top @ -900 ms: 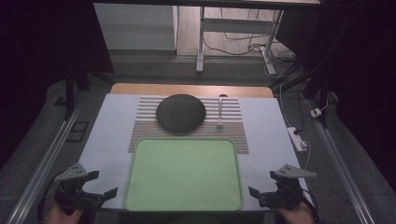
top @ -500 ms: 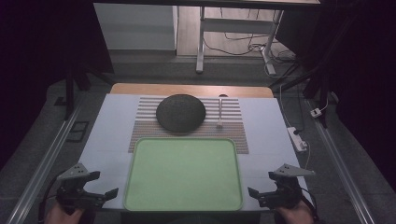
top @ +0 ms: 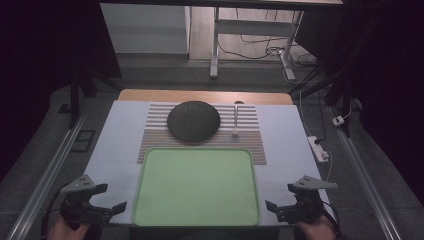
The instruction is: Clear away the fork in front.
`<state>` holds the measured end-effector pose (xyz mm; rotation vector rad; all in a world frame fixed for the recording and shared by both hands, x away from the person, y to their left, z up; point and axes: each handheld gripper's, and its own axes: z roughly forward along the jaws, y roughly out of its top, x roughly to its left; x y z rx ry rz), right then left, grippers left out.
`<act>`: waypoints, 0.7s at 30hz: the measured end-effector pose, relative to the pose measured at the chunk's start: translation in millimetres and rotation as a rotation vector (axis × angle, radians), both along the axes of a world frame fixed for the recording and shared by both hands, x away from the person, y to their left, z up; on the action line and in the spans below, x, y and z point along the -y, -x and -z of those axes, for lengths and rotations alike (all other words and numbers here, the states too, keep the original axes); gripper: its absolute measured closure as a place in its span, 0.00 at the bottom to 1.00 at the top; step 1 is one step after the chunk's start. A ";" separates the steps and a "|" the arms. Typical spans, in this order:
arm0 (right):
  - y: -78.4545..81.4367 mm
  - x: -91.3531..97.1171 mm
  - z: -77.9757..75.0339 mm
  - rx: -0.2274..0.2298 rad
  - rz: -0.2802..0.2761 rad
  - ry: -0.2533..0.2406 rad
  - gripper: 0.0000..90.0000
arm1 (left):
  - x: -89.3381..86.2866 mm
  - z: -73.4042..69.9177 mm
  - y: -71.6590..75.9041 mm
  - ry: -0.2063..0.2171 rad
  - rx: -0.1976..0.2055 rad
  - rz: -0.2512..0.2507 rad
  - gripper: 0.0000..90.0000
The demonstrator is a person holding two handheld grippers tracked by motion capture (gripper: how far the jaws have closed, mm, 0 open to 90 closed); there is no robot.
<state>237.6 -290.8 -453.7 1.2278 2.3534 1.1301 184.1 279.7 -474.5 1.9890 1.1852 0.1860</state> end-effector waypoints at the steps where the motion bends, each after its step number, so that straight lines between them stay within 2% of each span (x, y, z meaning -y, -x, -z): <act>1: 0.3 -0.2 -0.2 0.003 -0.001 0.003 0.00 | -0.1 0.0 0.1 0.001 0.001 -0.001 0.01; 5: 1.9 -1.7 -1.1 0.021 -0.003 0.016 0.00 | 0.6 -0.2 0.3 -0.001 0.001 0.000 0.01; 9: 2.8 -3.5 -5.7 0.065 -0.002 0.010 0.00 | 0.2 0.0 0.2 -0.003 0.001 0.000 0.01; 21: -2.2 -6.6 -3.1 0.091 -0.027 0.039 0.00 | -0.6 0.1 0.0 0.003 -0.001 -0.007 0.00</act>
